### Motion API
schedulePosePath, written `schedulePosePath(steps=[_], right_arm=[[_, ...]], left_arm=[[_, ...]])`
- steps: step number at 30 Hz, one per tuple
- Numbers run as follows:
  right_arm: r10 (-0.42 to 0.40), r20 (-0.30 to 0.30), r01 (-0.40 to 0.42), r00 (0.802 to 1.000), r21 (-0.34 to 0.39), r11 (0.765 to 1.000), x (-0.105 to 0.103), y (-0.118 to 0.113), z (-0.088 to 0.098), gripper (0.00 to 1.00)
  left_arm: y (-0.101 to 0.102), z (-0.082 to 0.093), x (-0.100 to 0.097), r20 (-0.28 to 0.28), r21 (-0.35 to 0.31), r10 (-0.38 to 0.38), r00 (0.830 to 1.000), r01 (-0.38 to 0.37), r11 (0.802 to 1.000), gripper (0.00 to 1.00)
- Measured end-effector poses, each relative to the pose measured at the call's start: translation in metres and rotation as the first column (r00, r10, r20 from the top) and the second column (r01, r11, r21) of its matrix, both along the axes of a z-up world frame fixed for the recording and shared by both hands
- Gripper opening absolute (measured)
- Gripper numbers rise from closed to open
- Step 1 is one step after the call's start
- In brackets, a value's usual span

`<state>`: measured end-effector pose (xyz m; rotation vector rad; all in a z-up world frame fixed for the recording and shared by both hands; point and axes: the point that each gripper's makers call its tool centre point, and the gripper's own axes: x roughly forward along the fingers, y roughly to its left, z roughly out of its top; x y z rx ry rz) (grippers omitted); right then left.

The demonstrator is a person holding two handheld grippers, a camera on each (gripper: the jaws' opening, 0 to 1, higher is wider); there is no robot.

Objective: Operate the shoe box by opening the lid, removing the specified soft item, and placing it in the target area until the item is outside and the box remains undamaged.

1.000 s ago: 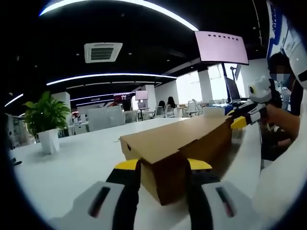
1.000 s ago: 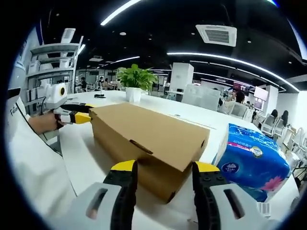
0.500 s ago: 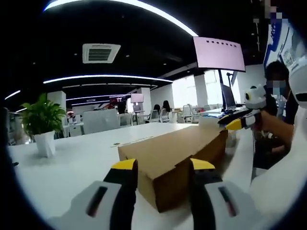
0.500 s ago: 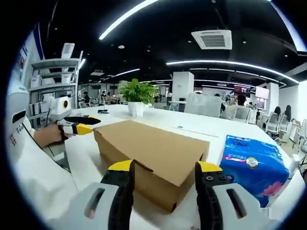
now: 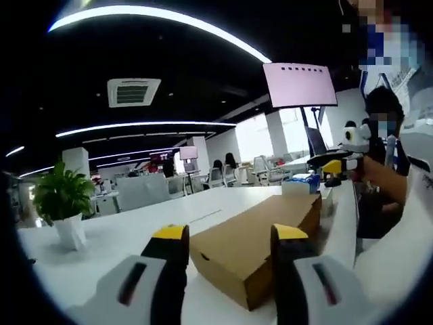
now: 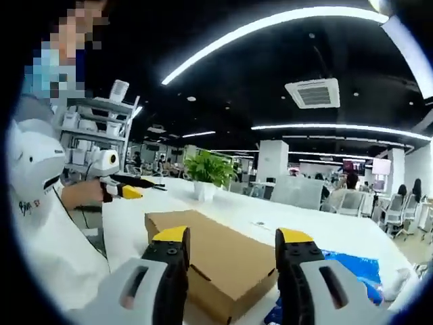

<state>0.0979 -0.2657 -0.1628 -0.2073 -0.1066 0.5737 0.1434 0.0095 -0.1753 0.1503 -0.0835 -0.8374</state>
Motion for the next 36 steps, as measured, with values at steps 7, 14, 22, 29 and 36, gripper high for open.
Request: schedulePosePath(steps=[7, 14, 22, 29, 36], right_arm=[[0.054, -0.082, -0.040, 0.995, 0.162, 0.986, 0.000, 0.003, 0.009, 0.58], [-0.017, -0.024, 0.018, 1.000, 0.045, 0.999, 0.010, -0.001, 0.006, 0.50], [-0.004, -0.004, 0.004, 1.000, -0.017, 1.000, 0.011, 0.010, -0.001, 0.48], [0.009, -0.009, -0.008, 1.000, 0.055, 0.998, 0.006, 0.007, 0.009, 0.50], [-0.014, -0.009, 0.014, 1.000, 0.100, 0.995, 0.009, -0.001, 0.014, 0.50]], left_arm=[[0.029, 0.003, 0.004, -0.039, -0.036, 0.080, 0.996, -0.081, 0.996, 0.51], [0.049, -0.002, 0.010, -0.062, 0.035, 0.142, 0.988, -0.140, 0.990, 0.51], [0.053, 0.006, 0.007, -0.045, -0.003, 0.150, 0.988, -0.150, 0.989, 0.54], [0.056, 0.012, 0.005, -0.031, -0.002, 0.156, 0.987, -0.156, 0.988, 0.54], [0.056, 0.016, 0.004, -0.037, -0.023, 0.151, 0.988, -0.152, 0.988, 0.54]])
